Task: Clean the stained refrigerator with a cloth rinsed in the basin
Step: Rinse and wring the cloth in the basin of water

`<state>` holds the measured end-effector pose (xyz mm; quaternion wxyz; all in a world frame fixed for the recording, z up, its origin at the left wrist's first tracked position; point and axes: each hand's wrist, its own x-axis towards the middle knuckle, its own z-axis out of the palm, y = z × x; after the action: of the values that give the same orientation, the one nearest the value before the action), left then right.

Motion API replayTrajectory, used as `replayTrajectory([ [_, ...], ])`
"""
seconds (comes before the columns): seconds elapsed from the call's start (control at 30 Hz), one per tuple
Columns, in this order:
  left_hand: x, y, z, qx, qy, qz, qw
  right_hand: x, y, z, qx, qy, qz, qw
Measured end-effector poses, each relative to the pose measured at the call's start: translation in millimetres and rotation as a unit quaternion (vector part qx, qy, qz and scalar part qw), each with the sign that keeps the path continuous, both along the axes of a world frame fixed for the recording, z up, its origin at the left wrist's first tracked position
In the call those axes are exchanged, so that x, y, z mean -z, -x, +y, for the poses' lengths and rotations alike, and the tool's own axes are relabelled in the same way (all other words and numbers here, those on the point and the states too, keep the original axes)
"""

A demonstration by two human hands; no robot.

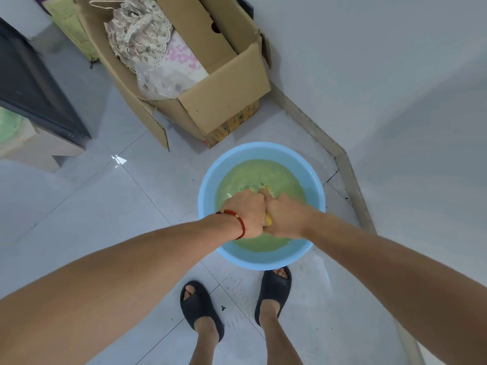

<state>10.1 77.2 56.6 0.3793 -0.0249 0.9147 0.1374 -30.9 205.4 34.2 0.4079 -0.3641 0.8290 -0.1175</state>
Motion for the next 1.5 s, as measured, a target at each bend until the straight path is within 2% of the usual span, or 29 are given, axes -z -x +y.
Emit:
replayTrajectory([
  [0.1, 6.7, -7.4, 5.4, -0.094, -0.049, 0.005, 0.994, -0.1, 5.5, 3.3, -0.086, 0.005, 0.097, 0.992],
  [0.27, 3.3, -13.1, 11.5, -0.199, -0.119, -0.018, 0.973, -2.0, 7.2, 10.1, -0.154, 0.052, 0.204, 0.965],
  [0.4, -2.3, -14.5, 14.4, -0.333, -0.207, -0.078, 0.917, -7.7, 15.3, 14.4, -0.195, 0.077, 0.264, 0.942],
  [0.47, -4.0, -17.0, 13.3, -0.381, -0.235, -0.113, 0.887, -12.5, 19.4, 14.2, -0.219, 0.085, 0.266, 0.935],
  [0.7, -16.1, -26.9, 8.4, -0.414, -0.271, -0.151, 0.856, -22.2, 18.2, 12.5, -0.247, 0.100, 0.266, 0.926],
  [0.77, -24.9, -28.7, 6.3, -0.402, -0.266, -0.148, 0.864, -31.1, 13.8, 11.1, -0.241, 0.078, 0.278, 0.927],
  [0.83, -35.5, -25.6, 2.6, -0.356, -0.240, -0.135, 0.893, -42.0, 3.9, 9.1, -0.191, 0.037, 0.272, 0.942],
  [0.9, -48.2, -25.5, -4.1, -0.276, -0.208, -0.107, 0.932, -58.9, -6.7, 6.4, -0.100, 0.002, 0.213, 0.972],
  [0.97, -71.3, -24.3, -12.8, -0.220, -0.205, -0.078, 0.951, -80.6, -13.4, 8.8, 0.001, -0.001, 0.137, 0.991],
  [1.07, -121.3, -29.3, -28.0, -0.229, -0.251, -0.088, 0.936, -124.5, -16.4, 15.9, 0.093, 0.011, 0.036, 0.995],
  [1.13, -158.8, -34.9, -37.7, -0.247, -0.296, -0.065, 0.920, -162.0, -21.2, 21.4, 0.151, 0.027, -0.029, 0.988],
  [1.2, -202.5, -46.8, -51.7, -0.258, -0.310, -0.011, 0.915, -210.9, -29.6, 21.4, 0.206, 0.038, -0.078, 0.975],
  [1.23, -204.2, -46.6, -54.4, -0.277, -0.323, 0.007, 0.905, -218.7, -27.9, 22.7, 0.232, 0.049, -0.119, 0.964],
  [1.37, -260.0, -61.2, -64.6, -0.330, -0.408, 0.077, 0.848, -279.9, -42.1, 23.1, 0.322, 0.140, -0.254, 0.901],
  [1.5, -301.1, -78.8, -68.3, -0.338, -0.456, 0.135, 0.813, -319.9, -68.7, 16.5, 0.396, 0.206, -0.292, 0.846],
])
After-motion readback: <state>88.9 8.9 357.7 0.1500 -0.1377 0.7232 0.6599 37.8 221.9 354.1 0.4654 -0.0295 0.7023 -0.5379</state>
